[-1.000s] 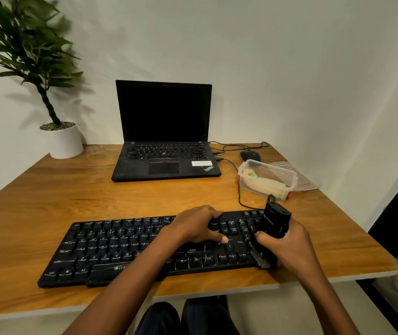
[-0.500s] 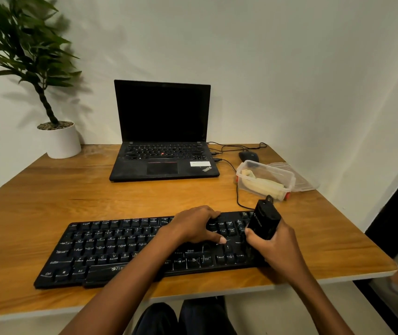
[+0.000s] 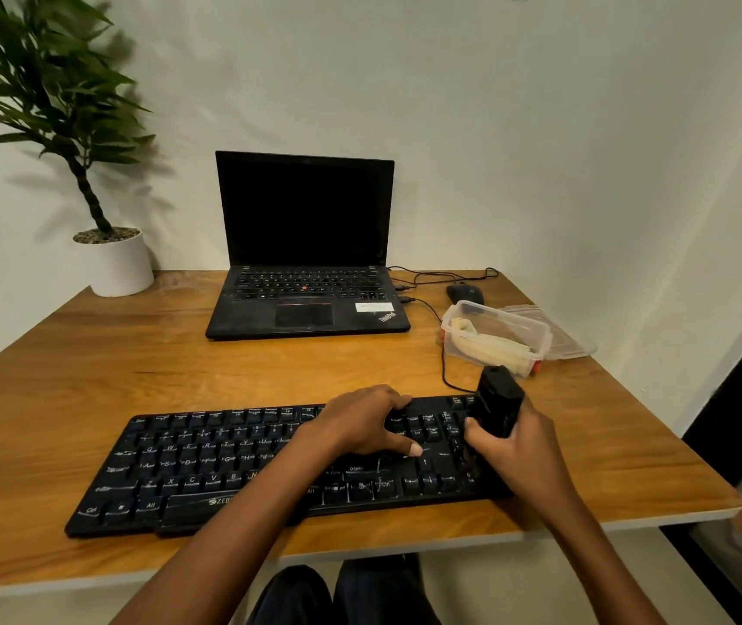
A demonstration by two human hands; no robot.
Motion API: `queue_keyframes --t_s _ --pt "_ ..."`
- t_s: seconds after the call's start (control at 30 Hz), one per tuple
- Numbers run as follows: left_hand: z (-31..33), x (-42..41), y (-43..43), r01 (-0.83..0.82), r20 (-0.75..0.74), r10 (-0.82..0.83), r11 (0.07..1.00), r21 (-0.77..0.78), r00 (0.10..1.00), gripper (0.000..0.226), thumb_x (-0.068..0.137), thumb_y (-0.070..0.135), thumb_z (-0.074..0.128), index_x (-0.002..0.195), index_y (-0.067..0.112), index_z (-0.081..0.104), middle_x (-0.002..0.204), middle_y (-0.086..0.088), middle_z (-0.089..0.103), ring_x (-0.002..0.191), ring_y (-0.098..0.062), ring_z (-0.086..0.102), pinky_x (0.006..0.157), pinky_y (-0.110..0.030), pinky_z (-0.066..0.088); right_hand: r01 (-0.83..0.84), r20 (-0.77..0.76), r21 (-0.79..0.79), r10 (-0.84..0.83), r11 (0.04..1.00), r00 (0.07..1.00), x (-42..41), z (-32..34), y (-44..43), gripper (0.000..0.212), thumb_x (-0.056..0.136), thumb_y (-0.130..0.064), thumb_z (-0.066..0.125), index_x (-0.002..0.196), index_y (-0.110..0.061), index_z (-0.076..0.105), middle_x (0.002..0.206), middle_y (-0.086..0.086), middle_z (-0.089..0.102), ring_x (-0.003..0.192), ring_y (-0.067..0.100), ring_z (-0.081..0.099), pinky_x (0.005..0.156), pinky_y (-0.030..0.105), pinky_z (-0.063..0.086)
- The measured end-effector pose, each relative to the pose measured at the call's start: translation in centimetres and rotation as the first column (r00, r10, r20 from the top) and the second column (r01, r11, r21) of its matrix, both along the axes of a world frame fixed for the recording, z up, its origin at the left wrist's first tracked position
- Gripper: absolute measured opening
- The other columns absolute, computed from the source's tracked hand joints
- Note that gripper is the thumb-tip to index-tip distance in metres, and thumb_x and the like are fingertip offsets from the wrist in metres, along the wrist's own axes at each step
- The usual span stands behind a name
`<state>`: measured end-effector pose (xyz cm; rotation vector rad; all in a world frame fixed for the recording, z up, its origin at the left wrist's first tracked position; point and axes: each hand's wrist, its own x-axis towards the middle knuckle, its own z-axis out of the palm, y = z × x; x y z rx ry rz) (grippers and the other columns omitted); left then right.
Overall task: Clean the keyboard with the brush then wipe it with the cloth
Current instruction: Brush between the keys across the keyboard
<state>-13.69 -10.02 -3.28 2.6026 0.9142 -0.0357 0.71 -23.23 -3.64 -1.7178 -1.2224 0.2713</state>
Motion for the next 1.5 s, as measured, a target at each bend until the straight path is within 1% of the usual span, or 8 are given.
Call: queue_keyframes --t_s 0.07,0.23,0.37,0.73,0.97,1.1,1.33,1.5 --pt "0.0 0.0 -0.1 -0.001 -0.001 0.001 1.000 0.005 1.000 0.082 0.081 0.051 0.064 0.147 0.020 0.028 0.151 0.004 0.034 0.135 -0.019 0.036 0.105 -0.037 0.037 -0.017 0.060 0.049 0.014 0.999 0.998 -0.9 -0.8 0.0 0.033 0.077 -0.009 0.071 0.092 -0.027 0.048 0.075 -0.013 0.058 0.069 0.001 0.059 0.059 0.013 0.049" --pt "0.1 0.0 -0.1 0.005 -0.004 -0.005 1.000 0.005 1.000 0.081 0.082 0.051 0.063 0.148 0.019 0.027 0.151 0.003 0.033 0.136 -0.020 0.035 0.105 -0.038 0.037 -0.022 -0.146 -0.035 0.017 0.999 0.989 1.0 -0.7 -0.5 0.020 0.078 -0.008 0.070 0.086 -0.019 0.055 0.077 -0.001 0.063 0.073 0.012 0.063 0.058 0.018 0.046" --pt "0.2 0.0 -0.2 0.002 -0.010 -0.001 1.000 0.011 1.000 0.081 0.082 0.052 0.063 0.148 0.020 0.027 0.151 0.003 0.033 0.135 -0.019 0.035 0.105 -0.038 0.037 0.009 0.034 0.028 -0.010 1.000 0.999 -0.3 -0.7 0.3 0.027 0.079 -0.015 0.070 0.094 -0.024 0.050 0.076 -0.013 0.059 0.073 0.002 0.059 0.059 0.014 0.046" --pt "0.2 0.0 -0.2 0.000 -0.003 0.000 1.000 0.011 1.000 0.081 0.082 0.051 0.064 0.148 0.020 0.028 0.151 0.003 0.034 0.135 -0.019 0.036 0.103 -0.036 0.038 -0.069 0.027 -0.011 0.069 0.998 0.997 0.1 -0.8 0.8 0.021 0.078 -0.015 0.071 0.087 -0.022 0.053 0.077 -0.009 0.061 0.071 0.002 0.060 0.056 0.011 0.046" --pt "0.1 0.0 -0.2 0.005 -0.008 -0.005 1.000 0.019 1.000 0.081 0.082 0.050 0.064 0.148 0.019 0.028 0.151 0.002 0.034 0.135 -0.020 0.036 0.104 -0.037 0.039 -0.036 0.168 -0.026 0.040 0.999 0.985 0.0 -0.3 1.5 0.025 0.078 -0.021 0.070 0.093 -0.020 0.050 0.077 -0.009 0.059 0.074 0.011 0.059 0.066 0.028 0.052" --pt "0.2 0.0 -0.1 0.004 0.001 -0.004 1.000 0.005 1.000 0.081 0.082 0.050 0.064 0.148 0.019 0.028 0.150 0.003 0.035 0.134 -0.020 0.037 0.103 -0.036 0.039 -0.100 0.002 -0.091 0.101 0.991 0.995 0.8 0.0 0.7 0.026 0.078 -0.015 0.070 0.082 -0.030 0.049 0.079 -0.007 0.062 0.076 0.009 0.062 0.061 0.019 0.050" --pt "0.1 0.0 -0.1 -0.001 0.005 0.001 1.000 0.005 1.000 0.081 0.082 0.050 0.064 0.147 0.019 0.028 0.150 0.002 0.035 0.134 -0.020 0.037 0.103 -0.036 0.039 -0.061 0.086 -0.026 0.063 0.998 0.994 0.2 -0.3 1.1 0.025 0.078 -0.019 0.071 0.089 -0.024 0.049 0.078 -0.013 0.058 0.073 0.001 0.058 0.061 0.013 0.046" --pt "0.1 0.0 0.0 0.002 0.005 -0.002 1.000 -0.006 1.000 0.081 0.082 0.050 0.064 0.148 0.020 0.027 0.151 0.003 0.033 0.135 -0.020 0.036 0.103 -0.036 0.037 -0.058 -0.006 -0.085 0.058 0.995 0.998 1.7 0.3 0.9 0.022 0.079 -0.015 0.070 0.082 -0.024 0.050 0.080 -0.006 0.061 0.077 0.011 0.061 0.065 0.025 0.050"
